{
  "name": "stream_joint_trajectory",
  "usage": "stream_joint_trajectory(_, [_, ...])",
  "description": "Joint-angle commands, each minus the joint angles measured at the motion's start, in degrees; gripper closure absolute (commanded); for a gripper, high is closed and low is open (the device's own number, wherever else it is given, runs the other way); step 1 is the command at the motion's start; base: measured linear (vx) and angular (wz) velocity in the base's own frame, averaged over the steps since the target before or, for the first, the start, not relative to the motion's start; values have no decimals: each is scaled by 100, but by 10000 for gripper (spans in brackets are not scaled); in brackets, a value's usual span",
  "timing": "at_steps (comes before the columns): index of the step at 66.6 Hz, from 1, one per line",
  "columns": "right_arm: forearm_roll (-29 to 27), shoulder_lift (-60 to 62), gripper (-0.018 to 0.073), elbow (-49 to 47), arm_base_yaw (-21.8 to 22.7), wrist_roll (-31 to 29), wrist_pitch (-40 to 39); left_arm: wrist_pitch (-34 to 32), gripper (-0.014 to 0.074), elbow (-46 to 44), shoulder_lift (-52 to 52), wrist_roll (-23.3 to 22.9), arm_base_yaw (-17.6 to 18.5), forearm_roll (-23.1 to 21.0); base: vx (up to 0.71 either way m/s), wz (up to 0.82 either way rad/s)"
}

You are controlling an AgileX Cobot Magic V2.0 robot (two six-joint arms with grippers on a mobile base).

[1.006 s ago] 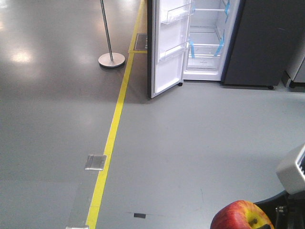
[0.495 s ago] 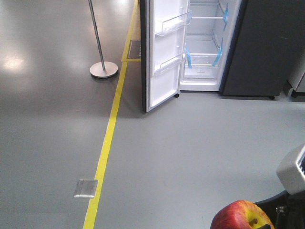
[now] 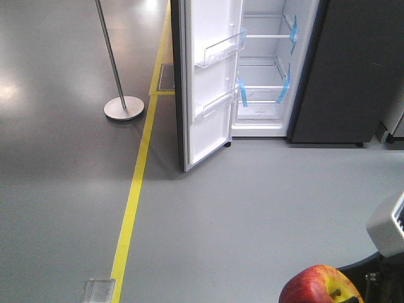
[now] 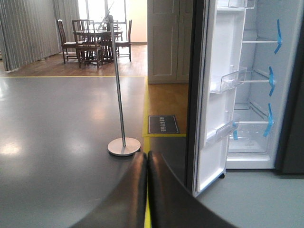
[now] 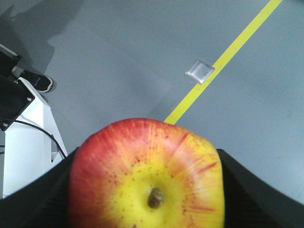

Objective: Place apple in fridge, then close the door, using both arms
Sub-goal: 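Drive the base forward toward the open refrigerator door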

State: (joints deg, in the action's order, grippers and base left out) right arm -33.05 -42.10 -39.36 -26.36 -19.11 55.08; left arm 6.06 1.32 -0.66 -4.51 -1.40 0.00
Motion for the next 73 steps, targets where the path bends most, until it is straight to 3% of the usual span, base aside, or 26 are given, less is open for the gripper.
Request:
stream_joint_trajectory(1, [-218, 32, 224, -162, -10, -37, -266, -400, 603, 66, -81, -28, -22, 0, 34, -7])
stream_joint_trajectory(73, [-218, 32, 224, -162, -10, -37, -266, -400, 603, 66, -81, -28, -22, 0, 29, -3])
